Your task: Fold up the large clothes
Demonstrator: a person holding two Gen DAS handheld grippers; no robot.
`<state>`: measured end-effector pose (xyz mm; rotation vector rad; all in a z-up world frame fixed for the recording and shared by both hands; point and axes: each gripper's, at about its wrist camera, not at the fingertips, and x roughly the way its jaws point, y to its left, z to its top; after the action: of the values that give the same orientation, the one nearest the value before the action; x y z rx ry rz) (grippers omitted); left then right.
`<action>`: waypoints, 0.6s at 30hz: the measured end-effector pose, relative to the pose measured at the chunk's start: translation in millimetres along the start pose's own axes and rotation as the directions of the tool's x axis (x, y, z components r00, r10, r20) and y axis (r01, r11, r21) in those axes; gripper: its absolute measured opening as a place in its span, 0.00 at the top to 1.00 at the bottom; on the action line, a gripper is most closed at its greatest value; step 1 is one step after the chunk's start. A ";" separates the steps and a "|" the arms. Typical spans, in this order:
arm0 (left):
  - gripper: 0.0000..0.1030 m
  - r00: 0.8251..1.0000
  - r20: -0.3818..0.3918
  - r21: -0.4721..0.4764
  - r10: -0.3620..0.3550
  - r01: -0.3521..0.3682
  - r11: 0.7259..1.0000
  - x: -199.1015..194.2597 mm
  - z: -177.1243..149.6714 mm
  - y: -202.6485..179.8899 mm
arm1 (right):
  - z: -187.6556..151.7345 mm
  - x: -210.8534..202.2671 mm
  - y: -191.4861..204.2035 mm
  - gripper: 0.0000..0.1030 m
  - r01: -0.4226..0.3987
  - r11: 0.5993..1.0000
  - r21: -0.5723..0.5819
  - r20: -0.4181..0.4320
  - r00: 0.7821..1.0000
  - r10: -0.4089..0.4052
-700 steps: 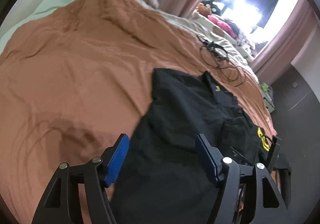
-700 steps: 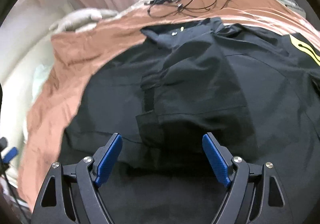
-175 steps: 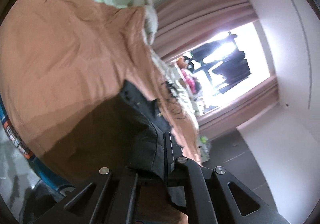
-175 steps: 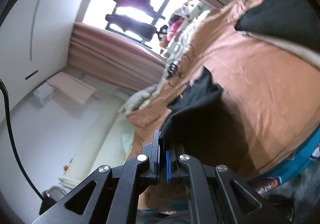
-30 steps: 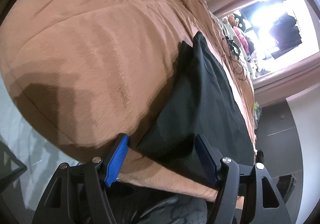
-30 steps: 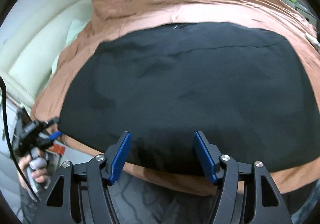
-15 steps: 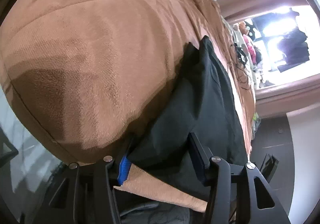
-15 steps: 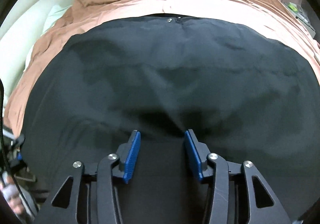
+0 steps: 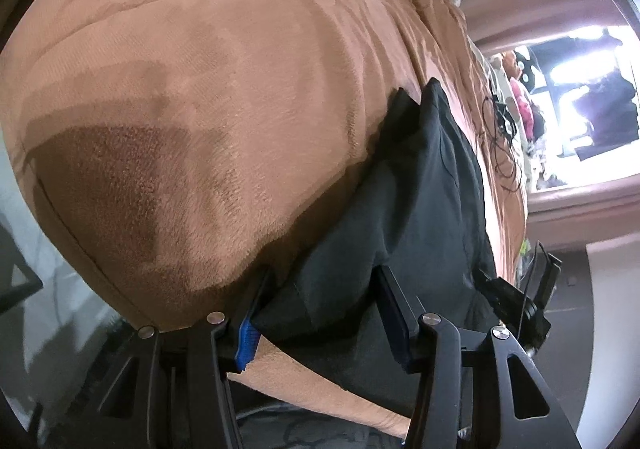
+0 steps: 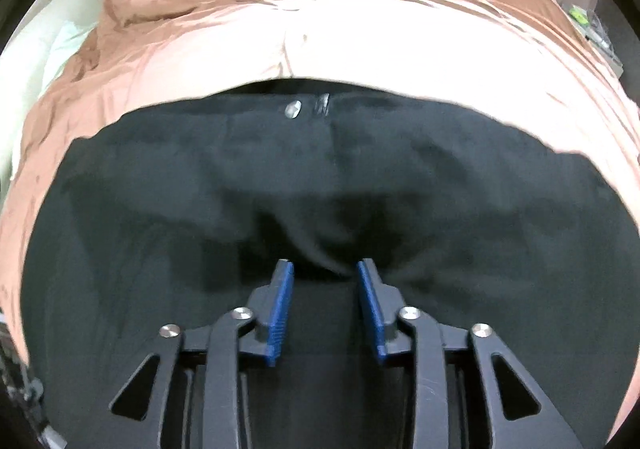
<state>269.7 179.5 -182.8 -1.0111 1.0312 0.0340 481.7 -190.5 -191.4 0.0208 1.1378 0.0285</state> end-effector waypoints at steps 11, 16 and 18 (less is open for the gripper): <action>0.48 0.997 -0.028 -0.112 -0.073 0.070 0.991 -0.1 -6.1 9.9 | -24.8 -47.2 -15.3 0.85 -0.179 0.983 0.037 0.010 0.984 0.179; 0.48 0.996 -0.022 -0.140 -0.088 0.084 0.987 4.3 -4.3 6.9 | -72.1 -72.9 -23.6 0.55 -0.301 0.951 0.076 0.015 0.954 0.301; 0.48 0.997 -0.025 -0.129 -0.076 0.072 0.989 6.1 -4.9 3.4 | -87.8 -81.0 -26.2 0.53 -0.351 0.932 0.091 0.026 0.936 0.350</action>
<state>268.1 175.5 -190.1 -1.1686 1.0280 0.0245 368.4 -219.2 -155.6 0.3088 1.1132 0.2928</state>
